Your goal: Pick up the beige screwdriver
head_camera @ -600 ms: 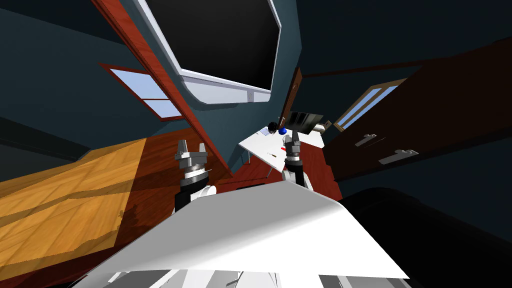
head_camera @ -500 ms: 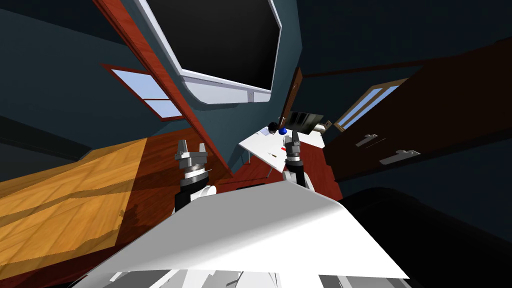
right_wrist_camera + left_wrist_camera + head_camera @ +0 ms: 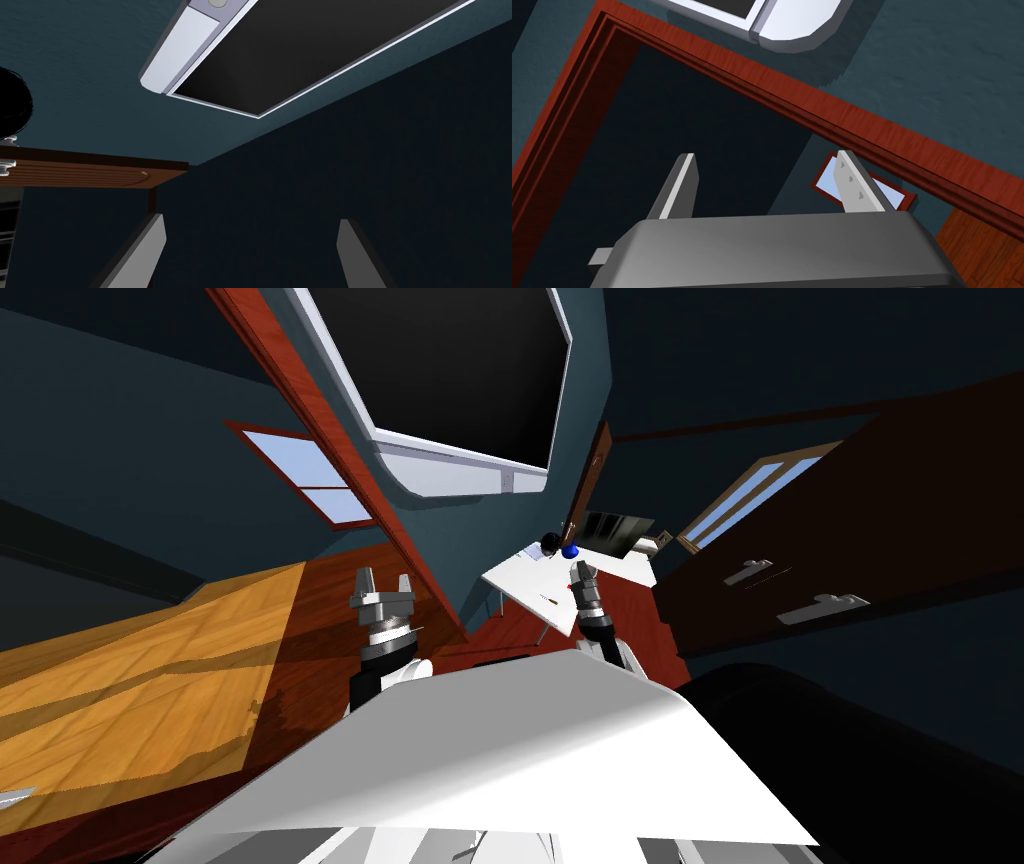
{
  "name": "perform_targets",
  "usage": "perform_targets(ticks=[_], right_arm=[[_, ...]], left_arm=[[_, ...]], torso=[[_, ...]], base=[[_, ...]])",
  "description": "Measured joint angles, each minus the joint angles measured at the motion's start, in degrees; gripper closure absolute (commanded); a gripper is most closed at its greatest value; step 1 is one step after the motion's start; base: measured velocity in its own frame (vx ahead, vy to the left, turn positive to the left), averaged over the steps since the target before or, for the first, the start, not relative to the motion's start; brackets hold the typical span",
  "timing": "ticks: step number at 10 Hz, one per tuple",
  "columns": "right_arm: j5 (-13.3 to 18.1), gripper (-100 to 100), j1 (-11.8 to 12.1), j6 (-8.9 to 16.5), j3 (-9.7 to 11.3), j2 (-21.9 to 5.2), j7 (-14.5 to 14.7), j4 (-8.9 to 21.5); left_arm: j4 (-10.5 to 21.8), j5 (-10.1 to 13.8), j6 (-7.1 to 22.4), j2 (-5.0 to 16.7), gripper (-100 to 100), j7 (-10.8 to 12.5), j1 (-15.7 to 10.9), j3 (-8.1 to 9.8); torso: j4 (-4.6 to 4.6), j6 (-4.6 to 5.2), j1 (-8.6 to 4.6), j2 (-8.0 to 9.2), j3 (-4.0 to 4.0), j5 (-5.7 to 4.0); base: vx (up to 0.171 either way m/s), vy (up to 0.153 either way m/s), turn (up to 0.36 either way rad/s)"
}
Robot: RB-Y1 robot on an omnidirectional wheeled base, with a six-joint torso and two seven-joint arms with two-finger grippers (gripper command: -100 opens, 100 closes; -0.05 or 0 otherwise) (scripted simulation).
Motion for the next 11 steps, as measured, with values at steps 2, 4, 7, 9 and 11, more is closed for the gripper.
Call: perform_targets(ticks=[2,4,7,9,11], right_arm=[[0.02,-100,1.57,1.45,-1.21,-3.34,-0.74,0.79],[0.32,-100,4.08,2.01,-1.83,-6.14,-1.16,1.82],[0.93,-100,6.79,4.63,-2.46,-10.5,-1.76,2.11],[1.0,-100,9.68,5.43,-3.6,-13.95,-2.6,2.8],[1.26,-100,12.75,6.98,-4.47,-17.48,-3.26,2.91]], left_arm=[[0.0,0.0,0.0,0.0,0,0.0,0.0,0.0],[0.0,0.0,0.0,0.0,0,0.0,0.0,0.0],[0.0,0.0,0.0,0.0,0,0.0,0.0,0.0],[0.0,0.0,0.0,0.0,0,0.0,0.0,0.0],[0.0,0.0,0.0,0.0,0,0.0,0.0,0.0]], torso=[[0.0,-0.01,-0.02,0.0,0.0,0.0],[-0.01,0.0,-0.04,-0.02,-0.01,-0.01],[0.0,0.0,-0.03,-0.03,-0.02,-0.01],[-0.01,-0.01,-0.02,-0.04,-0.03,0.0],[0.0,-0.01,-0.05,-0.02,-0.02,-0.01]], base=[[0.023,0.033,0.043],[0.029,0.028,0.053],[0.034,0.036,0.065],[0.031,0.032,0.068],[0.034,0.028,0.068]])
